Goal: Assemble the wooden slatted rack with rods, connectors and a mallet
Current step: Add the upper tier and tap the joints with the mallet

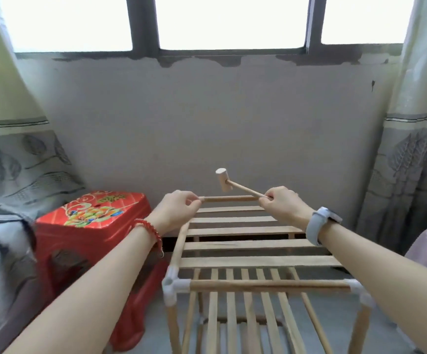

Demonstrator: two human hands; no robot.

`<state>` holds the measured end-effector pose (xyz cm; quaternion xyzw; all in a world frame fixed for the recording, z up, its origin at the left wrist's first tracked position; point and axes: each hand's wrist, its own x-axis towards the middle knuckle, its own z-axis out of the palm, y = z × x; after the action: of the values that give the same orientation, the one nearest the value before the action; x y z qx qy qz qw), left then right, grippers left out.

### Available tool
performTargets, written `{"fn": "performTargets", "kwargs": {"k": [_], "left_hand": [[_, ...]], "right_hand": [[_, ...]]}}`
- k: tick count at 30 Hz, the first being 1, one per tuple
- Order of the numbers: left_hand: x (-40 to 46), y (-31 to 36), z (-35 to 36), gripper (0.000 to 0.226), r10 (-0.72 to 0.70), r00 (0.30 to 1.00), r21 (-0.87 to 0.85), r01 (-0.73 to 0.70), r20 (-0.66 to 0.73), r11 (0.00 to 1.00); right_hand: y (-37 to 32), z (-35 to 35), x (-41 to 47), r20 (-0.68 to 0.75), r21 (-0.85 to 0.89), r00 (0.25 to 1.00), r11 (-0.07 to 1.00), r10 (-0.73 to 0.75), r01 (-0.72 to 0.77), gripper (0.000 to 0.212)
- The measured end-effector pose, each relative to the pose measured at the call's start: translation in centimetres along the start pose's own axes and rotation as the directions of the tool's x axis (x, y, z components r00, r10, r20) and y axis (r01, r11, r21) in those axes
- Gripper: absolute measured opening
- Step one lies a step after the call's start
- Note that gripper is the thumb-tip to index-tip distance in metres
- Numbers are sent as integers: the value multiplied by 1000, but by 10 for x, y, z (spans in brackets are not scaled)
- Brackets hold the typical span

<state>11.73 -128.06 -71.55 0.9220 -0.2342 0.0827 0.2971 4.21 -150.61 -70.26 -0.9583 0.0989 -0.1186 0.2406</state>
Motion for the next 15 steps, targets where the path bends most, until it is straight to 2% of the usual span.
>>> {"fn": "performTargets", "kwargs": {"k": [3,5,8,11,13,15], "left_hand": [[-37,-46,-19,23,-68,987,-30,64,-146,997],[-54,-76,-23,22,-124,973,-44,117,-195,992],[-68,-123,-17,23,-216,952,-8,220,-216,975],[-51,-174,-15,27,-312,922,29,327,-228,945],[-27,-204,-20,28,-370,891,36,392,-265,919],[-11,-220,-23,28,-423,867,13,441,-265,897]], "right_hand": [[-41,36,-18,45,81,994,992,-104,100,28],[-64,59,-22,77,78,982,983,-171,165,27],[-90,94,-8,109,1,957,963,-268,270,24],[-116,120,29,82,-63,935,935,-345,350,22],[-137,135,61,59,-25,931,932,-361,363,29],[-150,148,83,102,19,935,940,-339,339,30]]}}
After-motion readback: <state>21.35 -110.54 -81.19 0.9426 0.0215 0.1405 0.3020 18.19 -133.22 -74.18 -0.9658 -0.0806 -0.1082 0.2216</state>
